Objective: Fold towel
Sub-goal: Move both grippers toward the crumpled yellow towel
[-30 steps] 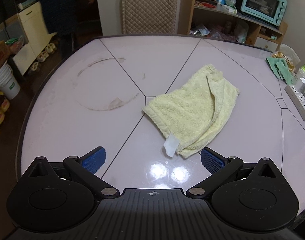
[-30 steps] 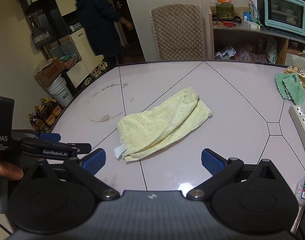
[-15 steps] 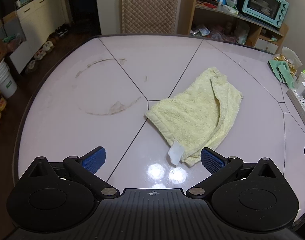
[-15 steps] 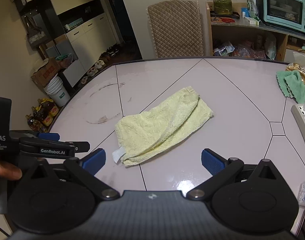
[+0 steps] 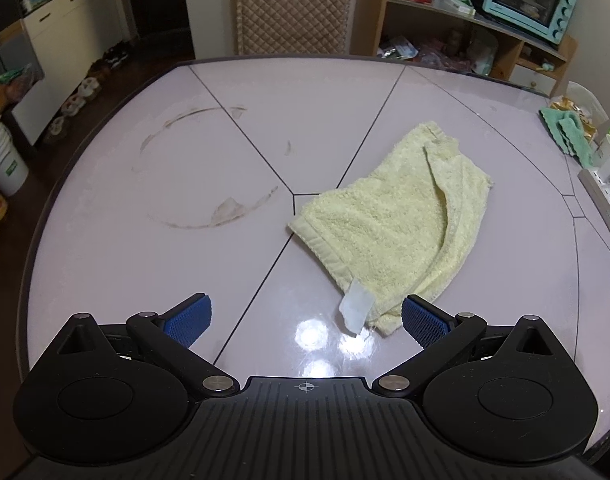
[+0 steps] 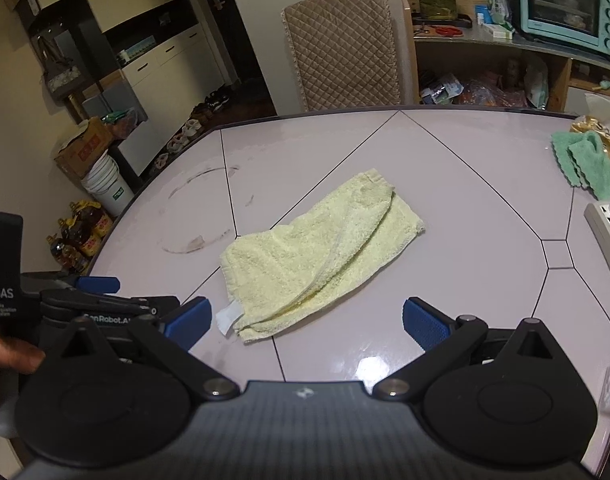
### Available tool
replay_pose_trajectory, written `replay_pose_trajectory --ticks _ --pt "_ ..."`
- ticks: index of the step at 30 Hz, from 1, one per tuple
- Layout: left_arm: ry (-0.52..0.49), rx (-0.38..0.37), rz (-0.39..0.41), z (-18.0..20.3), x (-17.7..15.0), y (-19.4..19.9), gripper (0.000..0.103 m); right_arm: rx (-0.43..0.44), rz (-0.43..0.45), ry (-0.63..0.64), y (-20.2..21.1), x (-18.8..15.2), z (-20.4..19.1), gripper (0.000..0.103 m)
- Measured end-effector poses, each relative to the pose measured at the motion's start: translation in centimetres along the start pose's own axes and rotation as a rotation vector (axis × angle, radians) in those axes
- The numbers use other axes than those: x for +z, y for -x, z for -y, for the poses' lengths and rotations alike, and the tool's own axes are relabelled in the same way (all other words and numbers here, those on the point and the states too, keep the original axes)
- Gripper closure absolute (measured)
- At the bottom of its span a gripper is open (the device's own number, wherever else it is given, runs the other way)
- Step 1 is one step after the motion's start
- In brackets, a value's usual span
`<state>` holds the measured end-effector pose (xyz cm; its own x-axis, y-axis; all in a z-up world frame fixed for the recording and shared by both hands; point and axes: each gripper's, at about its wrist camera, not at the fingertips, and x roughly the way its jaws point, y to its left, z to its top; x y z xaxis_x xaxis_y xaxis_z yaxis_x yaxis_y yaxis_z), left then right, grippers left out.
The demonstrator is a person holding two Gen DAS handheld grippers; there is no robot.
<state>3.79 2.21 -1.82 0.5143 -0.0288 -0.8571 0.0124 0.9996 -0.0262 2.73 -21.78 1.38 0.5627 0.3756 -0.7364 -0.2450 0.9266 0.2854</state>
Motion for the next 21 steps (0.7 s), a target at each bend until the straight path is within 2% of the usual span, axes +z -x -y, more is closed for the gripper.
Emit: replay_pose_trajectory --ticks 14,21 --pt "0.082 0.059 -0.01 0.9 1.7 -1.2 0.0 0.076 -0.045 0.086 -3.6 3.8 3.5 0.001" --pt "0.069 0.074 -0.015 0.2 1.4 -1.8 0.0 0.102 -0.066 0.168 -5.5 5.3 4.6 0.004"
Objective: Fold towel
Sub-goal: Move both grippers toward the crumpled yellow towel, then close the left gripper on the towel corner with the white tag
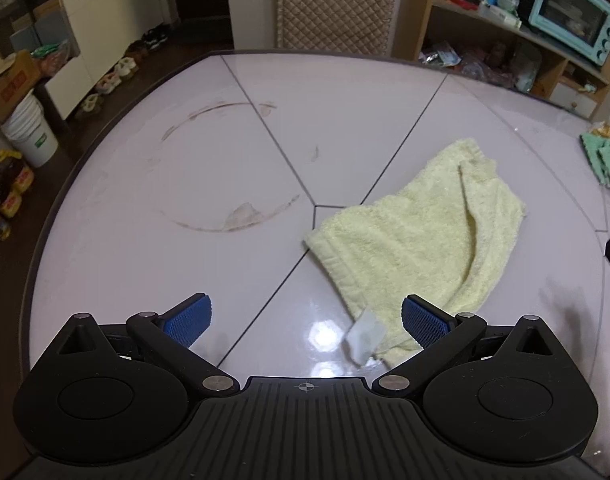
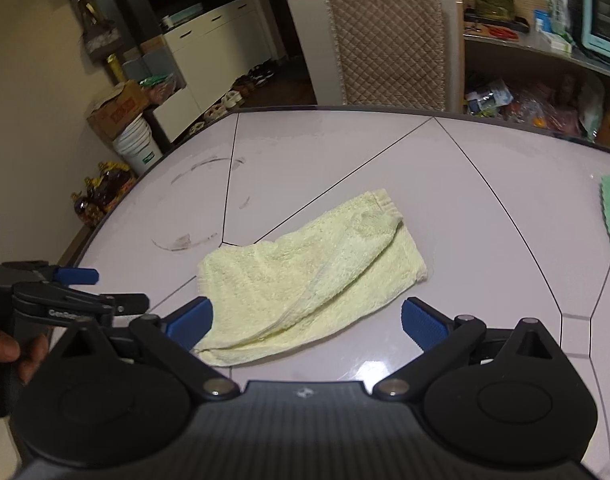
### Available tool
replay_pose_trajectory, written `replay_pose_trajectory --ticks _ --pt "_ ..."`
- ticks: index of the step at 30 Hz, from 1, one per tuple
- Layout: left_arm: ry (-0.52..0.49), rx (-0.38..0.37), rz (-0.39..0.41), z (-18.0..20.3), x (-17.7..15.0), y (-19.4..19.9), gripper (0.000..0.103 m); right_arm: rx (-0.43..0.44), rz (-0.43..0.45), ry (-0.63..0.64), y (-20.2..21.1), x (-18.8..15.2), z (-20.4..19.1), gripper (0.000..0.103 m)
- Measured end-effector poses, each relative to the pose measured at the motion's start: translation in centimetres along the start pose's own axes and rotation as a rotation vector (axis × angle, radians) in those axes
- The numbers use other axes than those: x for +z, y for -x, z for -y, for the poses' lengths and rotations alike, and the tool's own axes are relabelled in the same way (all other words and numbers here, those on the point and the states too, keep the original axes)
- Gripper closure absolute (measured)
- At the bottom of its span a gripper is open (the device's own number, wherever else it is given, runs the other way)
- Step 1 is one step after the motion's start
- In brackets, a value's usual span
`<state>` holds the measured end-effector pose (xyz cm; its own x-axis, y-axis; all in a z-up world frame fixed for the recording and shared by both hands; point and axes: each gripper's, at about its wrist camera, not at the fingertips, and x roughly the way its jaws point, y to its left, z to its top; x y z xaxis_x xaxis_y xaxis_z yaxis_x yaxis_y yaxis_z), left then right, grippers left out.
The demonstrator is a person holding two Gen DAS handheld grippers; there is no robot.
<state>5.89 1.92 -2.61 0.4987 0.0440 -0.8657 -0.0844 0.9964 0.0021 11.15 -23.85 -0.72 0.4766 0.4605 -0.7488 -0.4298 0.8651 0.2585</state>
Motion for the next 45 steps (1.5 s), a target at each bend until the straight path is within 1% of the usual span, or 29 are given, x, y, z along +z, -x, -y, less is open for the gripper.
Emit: replay_pose_trajectory --ticks 4,6,9,12,13,14,17,18,20,21,22,23,27,30,31,33,35,40,45 --pt "-0.08 -0.035 0.014 -0.5 -0.6 -0.8 0.0 0.001 -0.017 0.104 -1.4 0.6 0.1 0.005" --pt "-0.133 -0.083 0.012 -0.8 -0.9 -1.4 0.0 0.018 -0.036 0.151 -2.0 0.6 0.0 0.006" --pt "-0.23 -0.142 0.047 -0.6 -1.3 -1.8 0.0 0.038 -0.063 0.218 -2.9 0.7 -0.1 0.009" --pt "-0.425 -0.208 0.125 0.3 -2.1 -2.0 0.0 0.039 -0.083 0.262 -3.5 0.7 -0.2 0.01" --pt "-0.462 -0.217 0.136 0.6 -2.3 -2.0 0.0 0.039 -0.088 0.268 -3.6 0.8 -0.1 0.011" --pt "-0.534 -0.222 0.15 1.1 -2.7 -2.2 0.0 0.04 -0.093 0.273 -3.7 0.8 0.0 0.011" --pt "-0.745 -0.204 0.194 2.3 -4.2 -2.9 0.001 0.039 -0.105 0.279 -4.0 0.9 0.2 0.011" --pt "-0.79 -0.199 0.202 2.6 -4.6 -3.2 0.003 0.037 -0.112 0.277 -4.2 0.8 0.3 0.011" --pt "-0.891 -0.193 0.221 3.0 -5.5 -3.9 0.013 0.034 -0.12 0.276 -4.5 0.8 0.5 0.012" --pt "-0.935 -0.185 0.218 3.1 -5.9 -4.4 0.033 0.035 -0.124 0.272 -4.6 0.7 0.6 0.012" --pt "-0.952 -0.184 0.211 3.1 -6.1 -4.7 0.039 0.036 -0.128 0.268 -4.7 0.6 0.7 0.012" --pt "-0.961 -0.187 0.204 3.1 -6.3 -5.0 0.037 0.036 -0.131 0.266 -4.8 0.6 0.8 0.012" --pt "-1.013 -0.197 0.235 3.4 -6.6 -5.0 0.037 0.029 -0.152 0.252 -5.2 0.3 1.3 0.012" --pt "-1.03 -0.212 0.257 3.8 -6.6 -4.3 0.036 0.025 -0.157 0.242 -5.4 0.2 1.5 0.012" --pt "-1.034 -0.213 0.261 3.9 -6.7 -4.2 0.034 0.024 -0.159 0.239 -5.4 0.2 1.6 0.012" --pt "-1.043 -0.21 0.264 4.1 -6.8 -4.4 0.034 0.024 -0.16 0.235 -5.5 0.2 1.8 0.012" --pt "-1.043 -0.223 0.262 4.4 -6.8 -4.6 0.034 0.025 -0.159 0.233 -5.5 0.2 1.8 0.012" --pt "-1.072 -0.206 0.273 5.2 -7.3 -5.2 0.035 0.028 -0.153 0.232 -5.6 0.6 1.8 0.012" --pt "-1.072 -0.193 0.282 5.2 -7.6 -5.4 0.034 0.03 -0.142 0.234 -5.5 1.1 2.1 0.012"
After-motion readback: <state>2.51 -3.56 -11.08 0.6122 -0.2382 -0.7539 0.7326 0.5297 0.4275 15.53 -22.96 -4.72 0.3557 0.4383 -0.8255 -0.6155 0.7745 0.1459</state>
